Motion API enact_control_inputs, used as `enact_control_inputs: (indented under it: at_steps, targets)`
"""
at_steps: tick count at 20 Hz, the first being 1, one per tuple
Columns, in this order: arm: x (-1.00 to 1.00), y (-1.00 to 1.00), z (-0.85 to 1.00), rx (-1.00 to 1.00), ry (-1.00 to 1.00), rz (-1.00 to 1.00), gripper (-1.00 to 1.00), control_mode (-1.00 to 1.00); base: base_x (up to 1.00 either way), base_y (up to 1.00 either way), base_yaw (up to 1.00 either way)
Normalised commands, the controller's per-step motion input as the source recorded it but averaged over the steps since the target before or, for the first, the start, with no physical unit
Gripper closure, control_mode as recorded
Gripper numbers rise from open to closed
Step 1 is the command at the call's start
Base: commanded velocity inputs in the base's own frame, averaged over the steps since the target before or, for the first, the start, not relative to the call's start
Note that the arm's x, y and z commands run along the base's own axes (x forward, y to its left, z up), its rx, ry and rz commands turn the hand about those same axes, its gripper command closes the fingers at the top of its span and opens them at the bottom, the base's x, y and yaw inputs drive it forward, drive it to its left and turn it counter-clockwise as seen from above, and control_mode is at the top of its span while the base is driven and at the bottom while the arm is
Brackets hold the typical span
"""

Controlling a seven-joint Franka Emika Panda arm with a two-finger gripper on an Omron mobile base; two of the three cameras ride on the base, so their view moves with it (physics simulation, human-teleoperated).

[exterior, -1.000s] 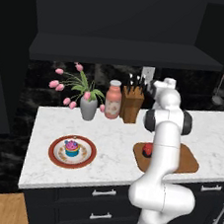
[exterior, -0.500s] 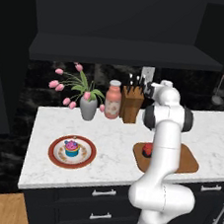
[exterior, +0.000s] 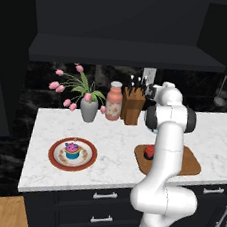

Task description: From the different types of pastries on the counter, select a croissant and place it on the cutting board. Then retrieve a jar of jam from the cabinet and place it alongside the croissant on the cutting board.

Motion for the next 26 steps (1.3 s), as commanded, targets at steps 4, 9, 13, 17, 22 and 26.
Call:
enact_control_inputs:
  at_steps: [4, 9, 13, 17, 22, 26]
  targets:
    - [-0.15, 0.06, -0.37, 0.00, -0.02, -0.02, -1.00, -1.00, 0.00, 0.00, 0.00]
    - [-0.02, 0.00, -0.17, 0.00, -0.03, -0.02, -1.00, -1.00, 0.00, 0.00, 0.00]
    - [-0.14, 0.00, 0.00, -0.02, -0.15, -0.01, -1.00, -1.00, 0.00, 0.00, 0.00]
    - [-0.20, 0.00, 0.11, -0.01, -0.10, 0.00, -1.00, -1.00, 0.00, 0.00, 0.00]
    - [-0.27, 0.00, 0.04, 0.00, -0.03, 0.00, -1.00, -1.00, 0.00, 0.00, 0.00]
    - [-0.08, 0.00, -0.25, -0.01, -0.02, 0.00, -1.00, -1.00, 0.00, 0.00, 0.00]
